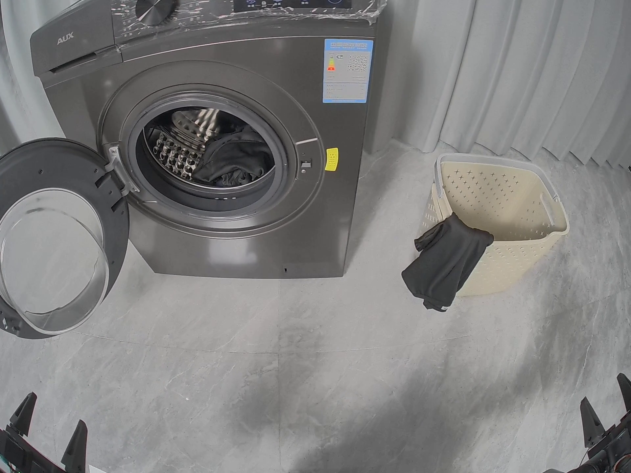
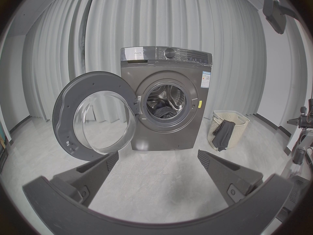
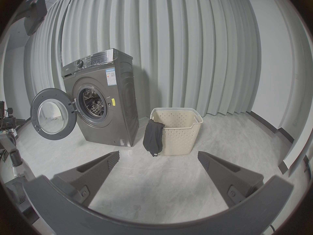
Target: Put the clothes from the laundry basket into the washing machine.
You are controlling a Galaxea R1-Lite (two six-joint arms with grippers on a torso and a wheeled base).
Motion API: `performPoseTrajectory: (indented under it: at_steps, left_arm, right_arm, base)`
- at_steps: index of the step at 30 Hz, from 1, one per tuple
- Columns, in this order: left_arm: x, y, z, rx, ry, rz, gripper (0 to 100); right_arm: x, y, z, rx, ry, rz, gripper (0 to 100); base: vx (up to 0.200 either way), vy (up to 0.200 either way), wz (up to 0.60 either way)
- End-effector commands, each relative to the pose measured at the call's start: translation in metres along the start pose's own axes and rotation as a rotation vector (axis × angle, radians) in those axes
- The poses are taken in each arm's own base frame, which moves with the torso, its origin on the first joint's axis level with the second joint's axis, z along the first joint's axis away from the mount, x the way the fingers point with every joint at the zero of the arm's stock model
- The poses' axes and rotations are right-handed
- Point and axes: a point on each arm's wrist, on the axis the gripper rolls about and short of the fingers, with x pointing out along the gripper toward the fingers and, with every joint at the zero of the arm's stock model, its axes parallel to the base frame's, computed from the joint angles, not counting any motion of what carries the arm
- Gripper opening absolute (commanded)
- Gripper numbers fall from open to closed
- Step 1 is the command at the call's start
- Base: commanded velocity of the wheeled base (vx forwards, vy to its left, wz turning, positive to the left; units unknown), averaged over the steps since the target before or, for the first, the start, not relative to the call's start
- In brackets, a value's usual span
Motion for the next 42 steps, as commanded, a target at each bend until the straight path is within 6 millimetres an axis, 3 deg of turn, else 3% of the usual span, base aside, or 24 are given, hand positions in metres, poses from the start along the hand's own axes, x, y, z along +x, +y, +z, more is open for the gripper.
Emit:
performPoseTrajectory:
  at_steps: [1,8,23,42]
  left_arm:
    - [0.0007,0.0000,-0.0052,-0.006,0.010,0.000,100]
    - [0.0007,0.0000,-0.0052,-0.001,0.010,0.000,100]
    - [0.0007,0.0000,-0.0052,-0.012,0.010,0.000,100]
    - [0.0007,0.0000,-0.0050,-0.010,0.008,0.000,100]
  right_arm:
    - [0.0001,0.0000,-0.0040,0.000,0.001,0.000,100]
    - [-0.0001,0.0000,-0.0034,0.000,-0.002,0.000,100]
    - [0.0001,0.0000,-0.0040,0.000,0.001,0.000,100]
    - [0.0000,0.0000,-0.0036,-0.001,0.001,0.000,100]
  base:
    - [0.000,-0.200,0.00]
    - [0.000,-0.200,0.00]
    - [0.000,0.000,0.00]
    - [0.000,-0.189,0.00]
